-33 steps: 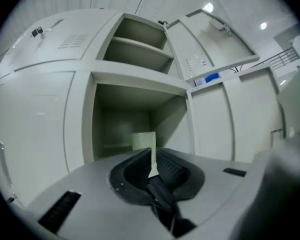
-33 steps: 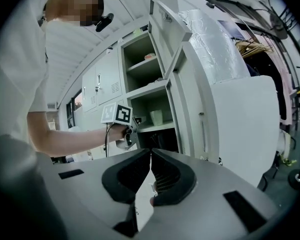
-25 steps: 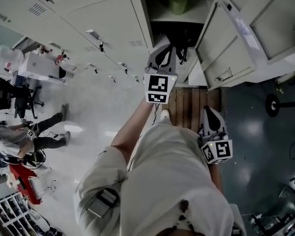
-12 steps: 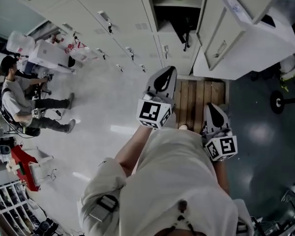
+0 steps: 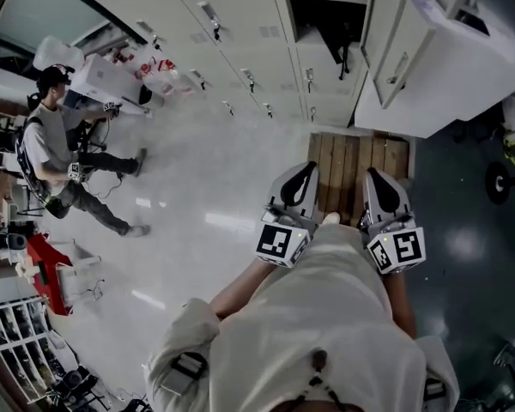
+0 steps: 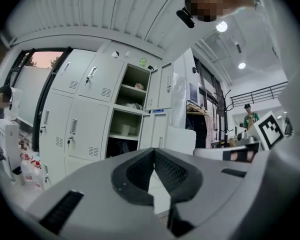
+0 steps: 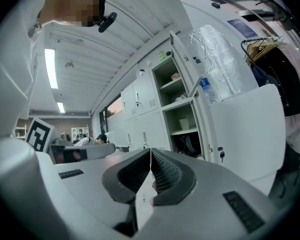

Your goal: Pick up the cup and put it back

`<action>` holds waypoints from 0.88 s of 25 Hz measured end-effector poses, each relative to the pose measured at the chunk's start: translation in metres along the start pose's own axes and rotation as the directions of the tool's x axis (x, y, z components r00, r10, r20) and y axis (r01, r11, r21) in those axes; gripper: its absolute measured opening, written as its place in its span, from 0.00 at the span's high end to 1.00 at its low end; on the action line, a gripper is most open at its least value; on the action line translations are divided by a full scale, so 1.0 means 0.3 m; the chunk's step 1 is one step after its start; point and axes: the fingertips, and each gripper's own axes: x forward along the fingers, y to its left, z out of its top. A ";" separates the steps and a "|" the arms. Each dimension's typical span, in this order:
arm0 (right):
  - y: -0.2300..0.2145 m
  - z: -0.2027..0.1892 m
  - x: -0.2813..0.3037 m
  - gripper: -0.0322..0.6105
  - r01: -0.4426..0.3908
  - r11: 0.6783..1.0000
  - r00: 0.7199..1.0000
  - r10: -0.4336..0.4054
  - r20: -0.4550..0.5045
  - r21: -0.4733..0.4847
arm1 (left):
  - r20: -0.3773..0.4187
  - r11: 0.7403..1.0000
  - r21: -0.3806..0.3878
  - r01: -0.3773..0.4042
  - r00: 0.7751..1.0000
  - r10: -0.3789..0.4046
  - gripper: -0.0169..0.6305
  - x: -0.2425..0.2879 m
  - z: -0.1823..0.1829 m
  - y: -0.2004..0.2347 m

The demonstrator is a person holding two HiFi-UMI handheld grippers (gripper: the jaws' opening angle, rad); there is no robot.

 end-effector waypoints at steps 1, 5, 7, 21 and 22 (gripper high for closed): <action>0.015 0.002 0.000 0.91 -0.007 1.000 1.000 0.007 0.002 -0.003 | -0.009 1.000 0.001 -0.001 1.000 0.001 0.96 -0.017 -0.016 -0.011; 0.071 0.009 0.003 0.91 -0.029 0.999 0.999 0.030 0.012 -0.025 | -0.016 1.000 0.027 -0.001 1.000 0.001 0.96 -0.044 -0.019 -0.004; 0.087 0.012 0.007 0.91 -0.040 0.998 0.999 0.040 0.013 -0.040 | 0.005 0.999 0.044 -0.005 1.000 0.004 0.96 -0.044 0.000 0.007; 0.102 -0.028 0.027 0.91 -0.056 0.997 0.998 0.054 -0.025 -0.053 | -0.009 0.999 0.049 0.021 1.000 -0.021 0.96 -0.048 -0.040 -0.036; 0.106 -0.029 0.031 0.91 -0.058 0.997 0.998 0.057 -0.027 -0.055 | -0.010 0.999 0.050 0.018 1.000 -0.018 0.96 -0.050 -0.041 -0.033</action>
